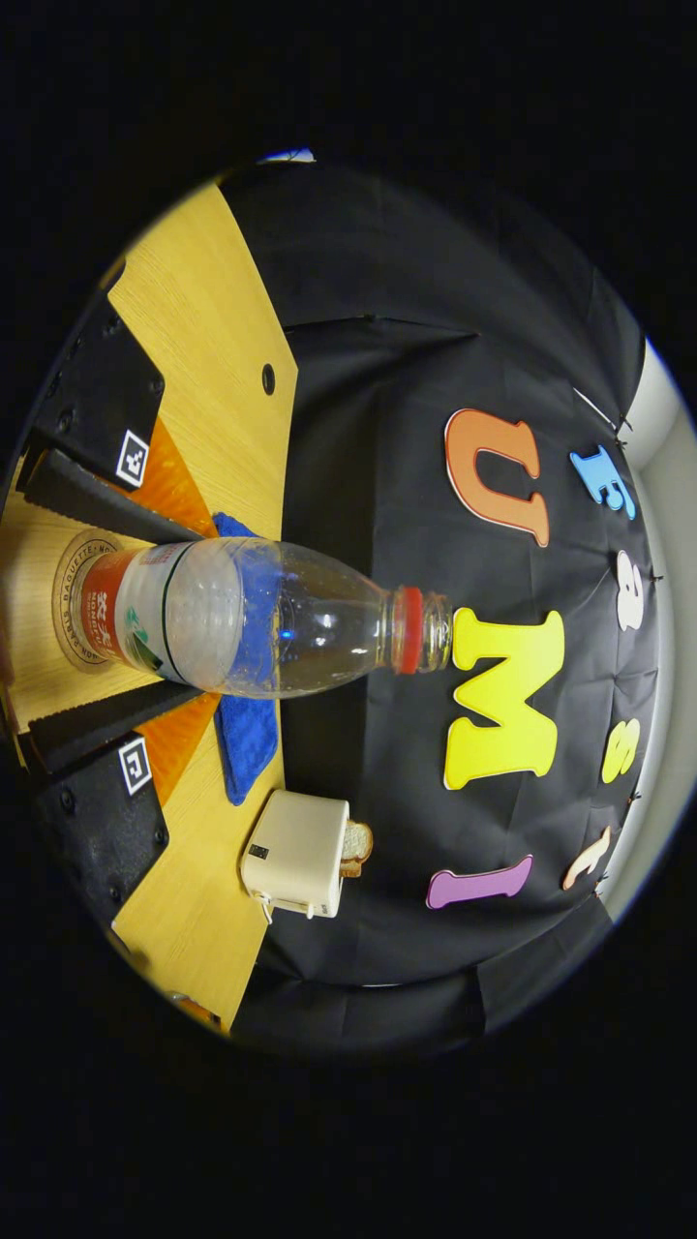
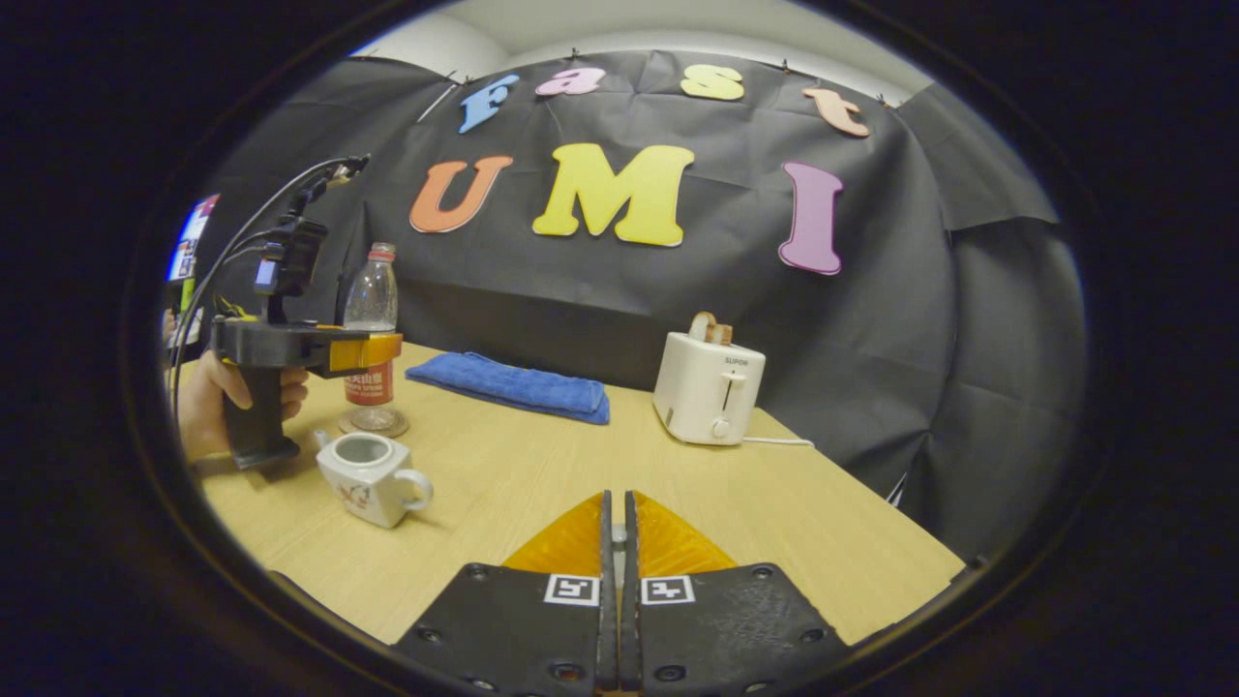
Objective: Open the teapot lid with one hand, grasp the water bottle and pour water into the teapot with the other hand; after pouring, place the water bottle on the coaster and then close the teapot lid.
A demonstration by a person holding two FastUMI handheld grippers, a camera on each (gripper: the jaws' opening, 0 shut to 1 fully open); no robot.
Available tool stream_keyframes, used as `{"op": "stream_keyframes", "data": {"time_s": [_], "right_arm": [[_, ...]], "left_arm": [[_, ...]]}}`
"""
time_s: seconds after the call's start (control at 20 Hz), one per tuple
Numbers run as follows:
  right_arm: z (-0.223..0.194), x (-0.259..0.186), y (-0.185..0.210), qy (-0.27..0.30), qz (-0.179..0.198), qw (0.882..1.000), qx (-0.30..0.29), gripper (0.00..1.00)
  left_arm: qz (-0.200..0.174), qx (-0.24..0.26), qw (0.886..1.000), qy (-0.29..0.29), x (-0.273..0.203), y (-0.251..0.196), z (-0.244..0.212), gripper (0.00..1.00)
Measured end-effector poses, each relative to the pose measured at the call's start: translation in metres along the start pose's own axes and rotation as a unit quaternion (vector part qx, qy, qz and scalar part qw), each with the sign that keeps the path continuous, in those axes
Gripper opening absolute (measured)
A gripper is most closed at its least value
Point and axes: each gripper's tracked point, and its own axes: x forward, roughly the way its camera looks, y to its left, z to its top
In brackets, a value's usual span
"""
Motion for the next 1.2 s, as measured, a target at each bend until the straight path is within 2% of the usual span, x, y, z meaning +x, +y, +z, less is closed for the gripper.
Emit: {"op": "stream_keyframes", "data": {"time_s": [0.25, 0.4, 0.6, 0.85, 1.0, 1.2], "right_arm": [[-0.001, 0.0, -0.002, 0.002, -0.001, 1.0, -0.001, 0.01], [0.001, -0.001, -0.003, -0.001, -0.004, 1.0, -0.003, 0.01], [0.005, -0.004, 0.0, -0.003, -0.008, 1.0, -0.009, 0.01], [0.022, -0.018, 0.012, -0.024, -0.004, 1.0, -0.012, 0.01], [0.031, -0.023, 0.028, -0.027, 0.011, 1.0, -0.003, 0.01], [0.043, -0.031, 0.039, -0.032, 0.011, 0.999, 0.002, 0.01]], "left_arm": [[-0.002, 0.008, 1.0, -0.005, 0.0, 0.0, 0.003, 0.81], [-0.008, 0.007, 1.0, -0.001, -0.002, -0.003, 0.002, 0.9], [-0.016, 0.011, 1.0, 0.01, -0.008, -0.007, -0.001, 0.95], [-0.024, 0.026, 0.999, -0.011, -0.024, -0.006, 0.01, 0.97], [-0.018, 0.041, 0.999, -0.016, -0.042, 0.002, 0.013, 0.97], [-0.006, 0.043, 0.999, -0.028, -0.074, 0.015, 0.021, 0.97]]}}
